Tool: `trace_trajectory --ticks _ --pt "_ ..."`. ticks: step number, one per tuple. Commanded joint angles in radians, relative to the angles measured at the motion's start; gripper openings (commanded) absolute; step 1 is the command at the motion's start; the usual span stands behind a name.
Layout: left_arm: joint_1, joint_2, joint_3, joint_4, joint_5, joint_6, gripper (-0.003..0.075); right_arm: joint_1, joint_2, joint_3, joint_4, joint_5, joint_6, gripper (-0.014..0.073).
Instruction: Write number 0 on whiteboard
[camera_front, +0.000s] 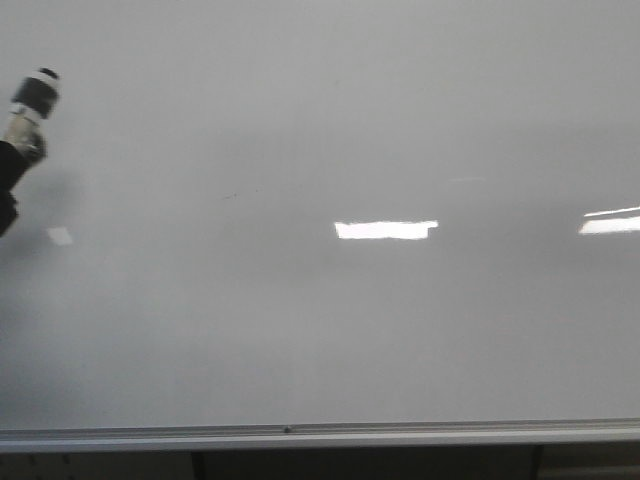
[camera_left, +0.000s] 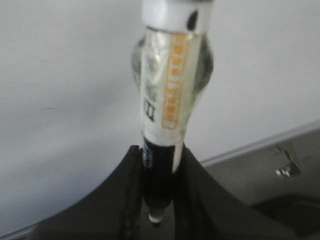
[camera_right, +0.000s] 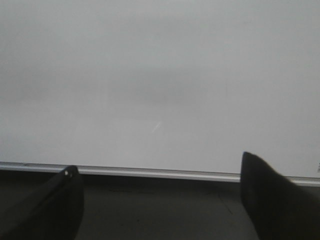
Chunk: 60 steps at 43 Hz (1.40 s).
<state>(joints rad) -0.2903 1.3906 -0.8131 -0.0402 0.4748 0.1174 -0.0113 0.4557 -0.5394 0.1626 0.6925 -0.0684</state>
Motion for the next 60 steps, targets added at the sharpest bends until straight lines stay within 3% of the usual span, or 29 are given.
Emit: trace_trajectory --ticks 1,11,20,29,37,60 --pt "-0.105 -0.033 -0.062 -0.149 0.061 0.162 -0.0011 0.003 0.066 -0.075 0.084 0.005 -0.082 0.0653" --pt "-0.234 -0.033 -0.128 -0.485 0.319 0.562 -0.0011 0.003 0.170 -0.160 0.356 0.162 -0.305 0.0653" --pt "-0.250 -0.033 -0.149 -0.829 0.644 0.894 -0.0011 0.003 0.297 -0.232 0.697 0.388 -0.568 0.0653" --pt "-0.250 -0.033 -0.149 -0.874 0.758 0.926 -0.0011 0.003 0.437 -0.263 1.029 0.502 -0.742 0.0653" --pt "-0.250 -0.033 -0.149 -0.914 0.786 0.947 -0.0011 0.011 0.563 -0.268 1.198 0.565 -0.828 0.0653" --pt "-0.250 -0.033 -0.149 -0.938 0.786 0.947 -0.0011 0.344 0.785 -0.305 1.267 0.362 -0.907 0.0653"
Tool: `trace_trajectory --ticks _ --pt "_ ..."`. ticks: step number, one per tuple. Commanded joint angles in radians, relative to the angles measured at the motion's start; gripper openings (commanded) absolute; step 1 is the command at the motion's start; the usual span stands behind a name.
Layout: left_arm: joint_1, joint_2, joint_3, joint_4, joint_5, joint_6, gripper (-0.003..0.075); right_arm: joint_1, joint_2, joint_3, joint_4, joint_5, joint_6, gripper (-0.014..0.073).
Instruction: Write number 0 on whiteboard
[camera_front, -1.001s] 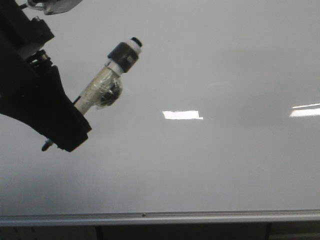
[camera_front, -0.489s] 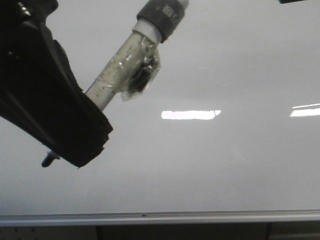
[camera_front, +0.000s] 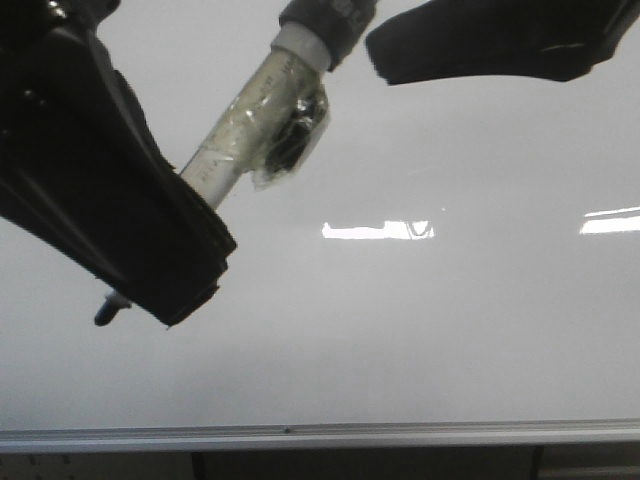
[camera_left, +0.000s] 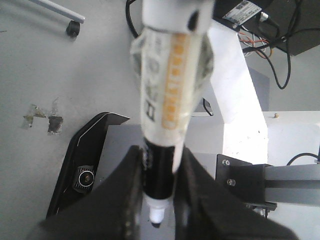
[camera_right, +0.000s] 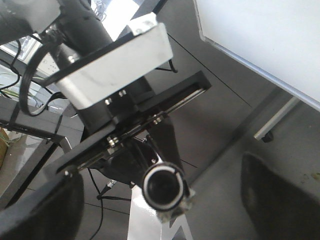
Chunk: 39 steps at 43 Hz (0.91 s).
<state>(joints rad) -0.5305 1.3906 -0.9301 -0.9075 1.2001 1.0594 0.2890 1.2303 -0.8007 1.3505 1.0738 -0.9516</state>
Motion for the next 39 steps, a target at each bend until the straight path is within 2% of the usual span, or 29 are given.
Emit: trace_trajectory --ticks 1,8,12,18,26,32,35,37,39 --pt "-0.009 -0.033 -0.032 -0.070 0.061 0.005 -0.0011 0.056 0.021 -0.049 0.079 -0.024 -0.027 0.0653" --pt "-0.009 -0.033 -0.032 -0.070 0.061 0.005 -0.0011 0.103 0.068 -0.073 0.079 -0.028 -0.032 0.0651" --pt "-0.009 -0.033 -0.032 -0.070 0.061 0.005 -0.0011 0.103 0.070 -0.073 0.069 -0.018 -0.032 0.0599" --pt "-0.009 -0.033 -0.032 -0.071 0.061 0.005 -0.0012 0.103 0.070 -0.073 0.068 0.001 -0.032 0.0416" --pt "-0.009 -0.033 -0.032 -0.072 0.057 0.005 -0.0011 0.103 0.070 -0.073 0.036 0.074 -0.032 0.0120" --pt "-0.009 -0.033 -0.032 -0.072 0.055 0.007 -0.0011 0.103 0.070 -0.073 0.019 0.117 -0.032 0.0083" --pt "-0.009 -0.033 -0.032 -0.072 0.055 0.011 -0.0011 0.103 0.070 -0.073 0.011 0.117 -0.032 0.0014" --pt "-0.009 -0.033 -0.032 -0.072 0.055 0.011 -0.0002 0.103 0.070 -0.073 0.008 0.117 -0.032 -0.0061" --pt "-0.009 -0.033 -0.032 -0.072 0.055 0.013 0.0020 0.103 0.070 -0.073 0.007 0.119 -0.032 -0.0064"
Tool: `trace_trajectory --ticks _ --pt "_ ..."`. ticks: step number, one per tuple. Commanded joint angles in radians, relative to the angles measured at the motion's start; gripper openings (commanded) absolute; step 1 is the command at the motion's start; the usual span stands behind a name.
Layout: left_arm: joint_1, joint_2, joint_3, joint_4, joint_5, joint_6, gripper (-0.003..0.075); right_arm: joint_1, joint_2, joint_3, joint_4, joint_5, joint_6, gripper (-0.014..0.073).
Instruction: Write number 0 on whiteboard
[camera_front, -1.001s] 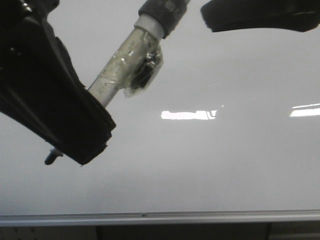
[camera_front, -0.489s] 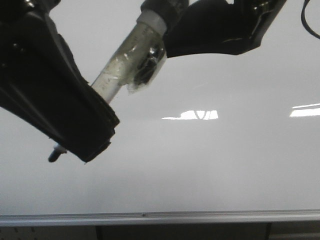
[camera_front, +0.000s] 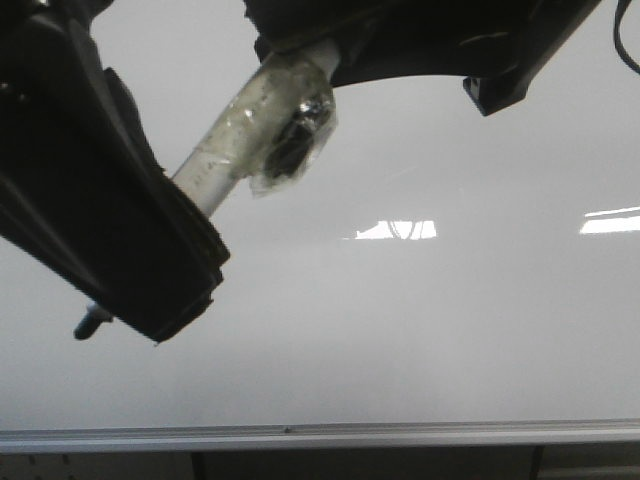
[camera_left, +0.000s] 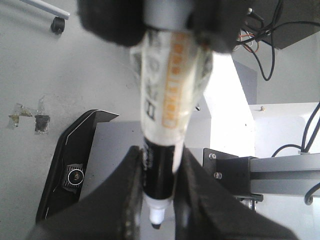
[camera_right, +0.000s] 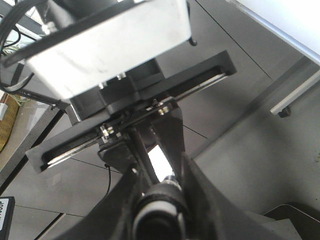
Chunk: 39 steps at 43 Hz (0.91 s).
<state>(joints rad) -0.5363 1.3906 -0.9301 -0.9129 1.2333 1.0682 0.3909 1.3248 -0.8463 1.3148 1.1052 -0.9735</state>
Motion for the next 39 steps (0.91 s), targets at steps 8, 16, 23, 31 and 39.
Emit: trace_trajectory --ticks 8,16,23,31,39 --pt "-0.004 -0.033 -0.032 -0.086 0.019 0.004 0.0368 0.000 -0.024 -0.036 0.036 0.100 -0.010 -0.0060" --pt "-0.004 -0.033 -0.053 -0.105 0.019 0.004 0.0707 -0.019 -0.030 -0.080 -0.037 0.142 0.009 -0.0060" --pt "-0.004 -0.033 -0.090 -0.105 0.023 0.004 0.0662 -0.101 -0.048 -0.148 -0.225 0.160 0.121 -0.0060" --pt "-0.004 -0.033 -0.094 -0.091 0.023 0.004 0.0621 -0.210 -0.200 -0.154 -0.426 -0.038 0.222 -0.0060" --pt "-0.004 -0.033 -0.094 -0.086 0.023 0.004 0.0404 -0.286 -0.394 -0.153 -0.580 -0.313 0.264 -0.0060"
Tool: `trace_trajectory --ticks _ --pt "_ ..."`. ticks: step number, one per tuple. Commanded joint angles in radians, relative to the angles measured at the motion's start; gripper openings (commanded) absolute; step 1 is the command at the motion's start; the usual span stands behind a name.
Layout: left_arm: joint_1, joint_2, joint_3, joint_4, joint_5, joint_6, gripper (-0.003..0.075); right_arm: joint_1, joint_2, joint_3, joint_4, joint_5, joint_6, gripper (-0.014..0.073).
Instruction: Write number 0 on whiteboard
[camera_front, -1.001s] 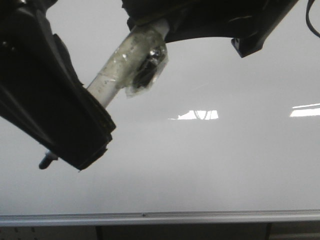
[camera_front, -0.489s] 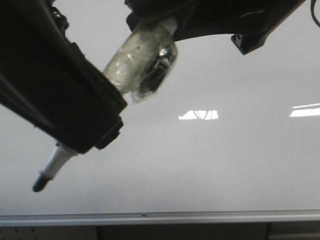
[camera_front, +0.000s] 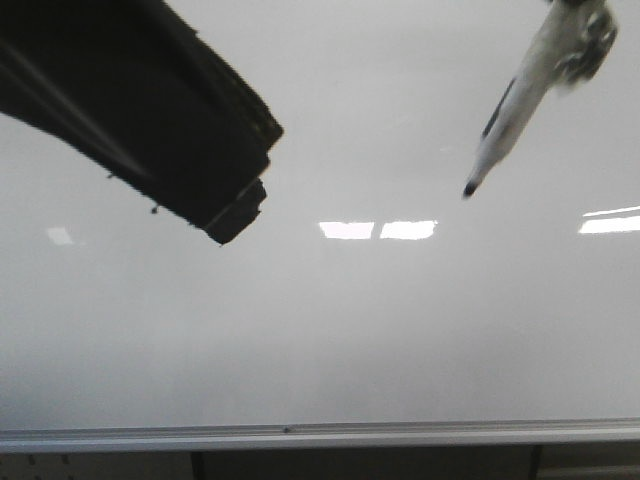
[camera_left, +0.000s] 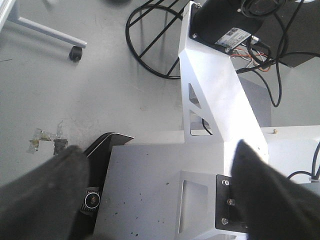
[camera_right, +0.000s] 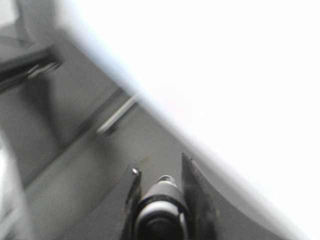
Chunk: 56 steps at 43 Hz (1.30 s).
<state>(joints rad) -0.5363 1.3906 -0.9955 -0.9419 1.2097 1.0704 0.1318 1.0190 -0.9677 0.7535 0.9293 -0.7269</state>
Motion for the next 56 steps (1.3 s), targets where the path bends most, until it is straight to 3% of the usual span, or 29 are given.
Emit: trace_trajectory --ticks 1,12,24,39,56 --pt "-0.004 -0.033 -0.029 -0.057 0.047 0.002 0.0372 -0.034 -0.111 -0.031 -0.026 -0.169 0.018 -0.0060" --pt "-0.004 -0.033 -0.029 -0.057 0.045 0.002 -0.0020 -0.047 -0.189 -0.031 -0.039 -0.296 0.016 -0.0060" --pt "-0.004 -0.033 -0.029 -0.057 0.043 0.002 -0.0019 -0.051 -0.109 -0.062 -0.041 -0.388 0.045 -0.0060" --pt "-0.004 -0.033 -0.029 -0.057 0.043 0.002 -0.0020 -0.065 0.213 -0.296 -0.061 -0.418 0.050 -0.0060" --pt "-0.004 -0.033 -0.029 -0.057 0.043 0.002 -0.0020 -0.065 0.395 -0.431 -0.088 -0.450 0.046 -0.0060"
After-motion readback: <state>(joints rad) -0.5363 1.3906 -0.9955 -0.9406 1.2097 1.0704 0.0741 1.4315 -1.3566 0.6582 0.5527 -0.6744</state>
